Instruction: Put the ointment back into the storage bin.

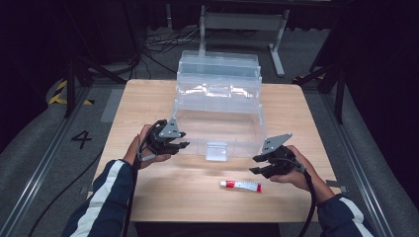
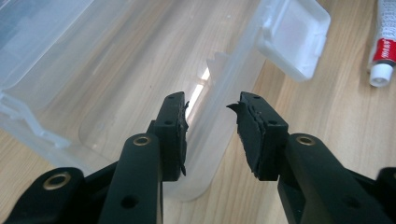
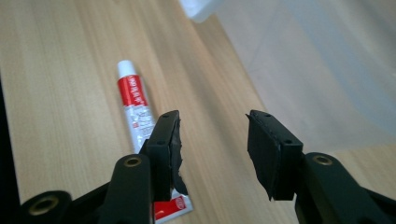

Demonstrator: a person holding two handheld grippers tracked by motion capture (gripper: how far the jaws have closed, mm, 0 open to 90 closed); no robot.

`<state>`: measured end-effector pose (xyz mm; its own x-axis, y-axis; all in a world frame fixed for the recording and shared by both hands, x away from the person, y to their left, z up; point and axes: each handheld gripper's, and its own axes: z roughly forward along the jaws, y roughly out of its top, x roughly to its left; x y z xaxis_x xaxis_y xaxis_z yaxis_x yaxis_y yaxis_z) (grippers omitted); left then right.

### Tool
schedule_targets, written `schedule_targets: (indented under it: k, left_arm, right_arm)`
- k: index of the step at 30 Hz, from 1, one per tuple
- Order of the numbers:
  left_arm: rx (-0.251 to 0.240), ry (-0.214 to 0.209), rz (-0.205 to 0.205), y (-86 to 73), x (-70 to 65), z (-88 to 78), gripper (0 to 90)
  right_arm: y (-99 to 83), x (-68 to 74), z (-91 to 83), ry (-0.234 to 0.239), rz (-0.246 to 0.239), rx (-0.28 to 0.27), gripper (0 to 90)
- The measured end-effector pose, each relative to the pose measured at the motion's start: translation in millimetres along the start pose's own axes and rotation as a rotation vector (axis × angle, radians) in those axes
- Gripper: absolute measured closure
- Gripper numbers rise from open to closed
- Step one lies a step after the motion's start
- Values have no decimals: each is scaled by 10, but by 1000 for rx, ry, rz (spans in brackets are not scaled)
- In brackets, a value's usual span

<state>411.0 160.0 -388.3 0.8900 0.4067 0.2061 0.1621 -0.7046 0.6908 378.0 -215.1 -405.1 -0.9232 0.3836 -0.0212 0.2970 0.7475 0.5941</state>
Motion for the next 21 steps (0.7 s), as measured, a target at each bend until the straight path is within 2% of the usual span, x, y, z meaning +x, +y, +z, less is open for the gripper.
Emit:
schedule_targets:
  k: [5, 6, 10, 15, 21]
  left_arm:
    - [-11, 28, -8, -76, -13, -141, 598]
    - [-11, 37, -8, -84, -13, -162, 594]
    - [-6, 44, -21, -169, -18, -247, 593]
    - [16, 53, -36, -278, -24, -282, 584]
    - [63, 49, -52, -415, -39, -281, 573]
  right_arm:
    - [22, 74, 129, 28, -12, 35, 562]
    - [26, 87, 163, 38, -28, 50, 561]
    - [49, 148, 243, 68, -44, 79, 556]
    - [73, 219, 336, 93, -84, 119, 548]
    - [84, 278, 424, 114, -101, 154, 544]
